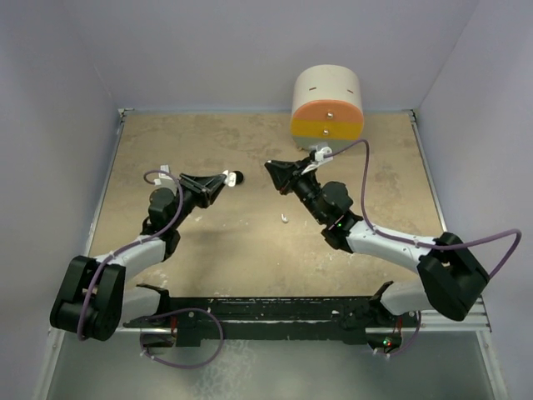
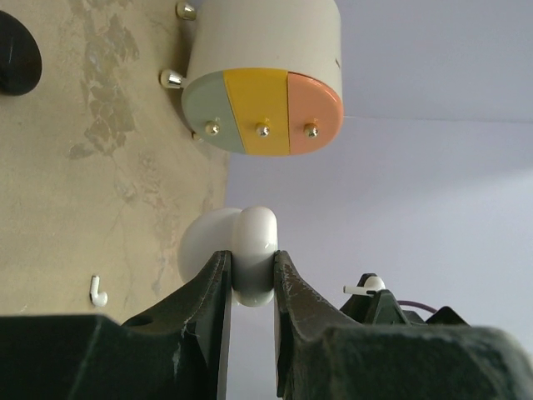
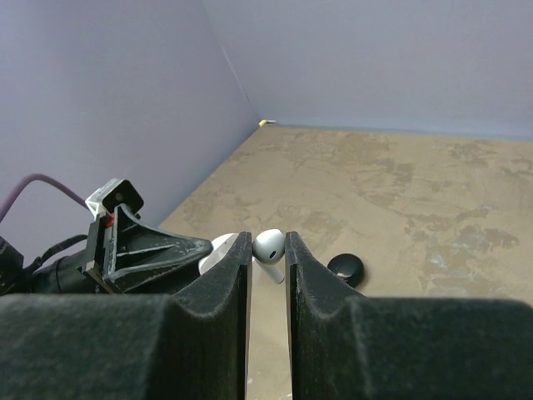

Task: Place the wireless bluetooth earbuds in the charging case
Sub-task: Pick up the earbud from the center of the board.

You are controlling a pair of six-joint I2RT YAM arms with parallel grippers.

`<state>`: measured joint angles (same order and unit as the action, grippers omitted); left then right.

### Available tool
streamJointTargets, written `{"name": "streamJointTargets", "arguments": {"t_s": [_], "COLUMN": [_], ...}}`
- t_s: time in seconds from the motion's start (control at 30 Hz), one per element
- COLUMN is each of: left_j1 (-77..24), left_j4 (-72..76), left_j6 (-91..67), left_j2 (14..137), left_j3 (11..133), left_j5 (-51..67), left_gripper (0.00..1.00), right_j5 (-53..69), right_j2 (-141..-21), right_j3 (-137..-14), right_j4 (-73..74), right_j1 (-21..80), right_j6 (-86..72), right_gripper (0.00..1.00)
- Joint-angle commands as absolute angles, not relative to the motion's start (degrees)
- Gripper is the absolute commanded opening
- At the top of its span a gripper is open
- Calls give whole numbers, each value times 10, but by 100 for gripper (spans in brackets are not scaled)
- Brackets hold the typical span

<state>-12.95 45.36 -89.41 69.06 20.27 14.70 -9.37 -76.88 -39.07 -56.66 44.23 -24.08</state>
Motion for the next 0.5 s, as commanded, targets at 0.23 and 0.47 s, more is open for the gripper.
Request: {"name": "streamJointTargets", "arguments": {"t_s": [0.23,0.47], "left_j1": [-143,-147], "left_j4": [489,457], "left_j6": [-897,-873], "left_j2": [690,688], "left_j3": [234,258], "left_j5": [145,153], "left_gripper": [0,0], "right_j5": [-67,-37], "right_j2": [-771,-752], "right_j3": [-413,-391], "right_j4": [-619,-639], "right_j1": [441,440], "right_j6": [-257,-261], "right_gripper": [0,0]}}
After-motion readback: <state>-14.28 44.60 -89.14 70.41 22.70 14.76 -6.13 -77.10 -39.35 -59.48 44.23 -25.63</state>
